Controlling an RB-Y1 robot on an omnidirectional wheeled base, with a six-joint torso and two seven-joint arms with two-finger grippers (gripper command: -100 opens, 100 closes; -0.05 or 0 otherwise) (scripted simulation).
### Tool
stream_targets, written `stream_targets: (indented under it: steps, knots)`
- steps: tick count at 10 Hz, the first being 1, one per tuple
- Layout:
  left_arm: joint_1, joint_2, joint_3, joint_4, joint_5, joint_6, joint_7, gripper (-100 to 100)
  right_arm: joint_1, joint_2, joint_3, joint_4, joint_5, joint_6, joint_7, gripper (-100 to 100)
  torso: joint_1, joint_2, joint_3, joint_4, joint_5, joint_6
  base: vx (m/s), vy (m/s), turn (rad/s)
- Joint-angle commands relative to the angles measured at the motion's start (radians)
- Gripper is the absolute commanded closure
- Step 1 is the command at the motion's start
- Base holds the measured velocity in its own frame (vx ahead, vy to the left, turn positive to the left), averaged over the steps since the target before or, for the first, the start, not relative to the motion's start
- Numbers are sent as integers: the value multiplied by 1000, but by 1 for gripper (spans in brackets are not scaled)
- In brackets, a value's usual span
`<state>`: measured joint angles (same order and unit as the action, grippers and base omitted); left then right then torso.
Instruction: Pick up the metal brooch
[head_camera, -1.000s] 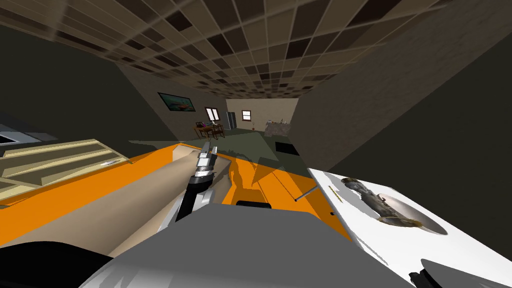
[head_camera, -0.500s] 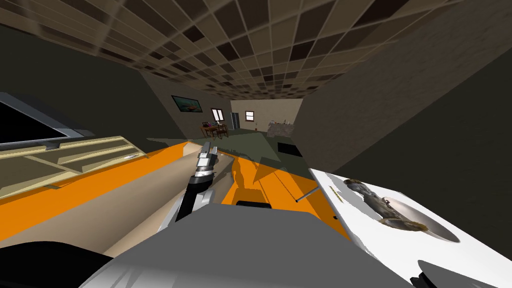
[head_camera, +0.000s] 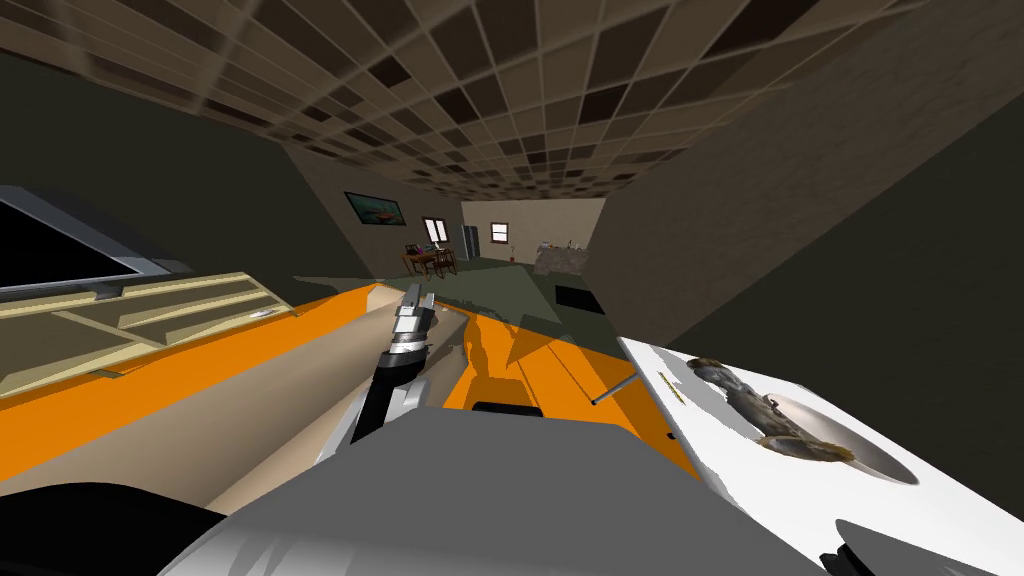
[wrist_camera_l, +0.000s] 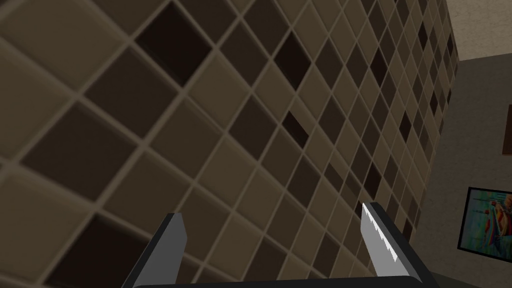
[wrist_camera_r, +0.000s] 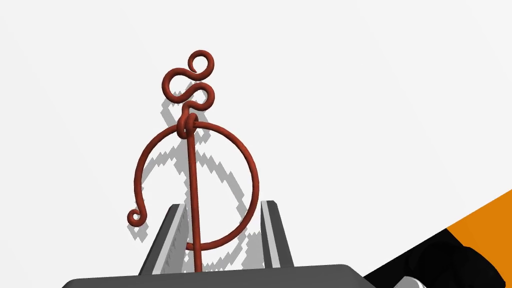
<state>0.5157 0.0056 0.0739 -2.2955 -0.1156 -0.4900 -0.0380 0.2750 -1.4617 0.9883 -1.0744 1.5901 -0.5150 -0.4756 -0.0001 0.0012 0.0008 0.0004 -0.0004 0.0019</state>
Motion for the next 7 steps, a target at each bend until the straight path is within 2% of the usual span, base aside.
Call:
stream_targets:
  steps: [1,3,5,6,7]
  knots:
    - [0,0,0,0,0,0,0,0,1,-13,1,-14,5,6,5,100,0,0,0,0,0,0,62,14,-141]
    - [0,0,0,0,0,0,0,0,7,-50,3,-58,17,21,7,100,3,-6,-3,-1,1,2,140,32,-248]
    - [0,0,0,0,0,0,0,0,12,-78,5,-91,26,33,9,100,3,-7,-4,-2,1,0,89,24,-155]
    - [0,0,0,0,0,0,0,0,9,-63,3,-71,19,27,14,100,2,-6,-3,-1,1,0,36,10,-41]
    - [0,0,0,0,0,0,0,0,9,-65,4,-73,19,28,15,0,1,-4,-2,-1,0,-1,6,3,8]
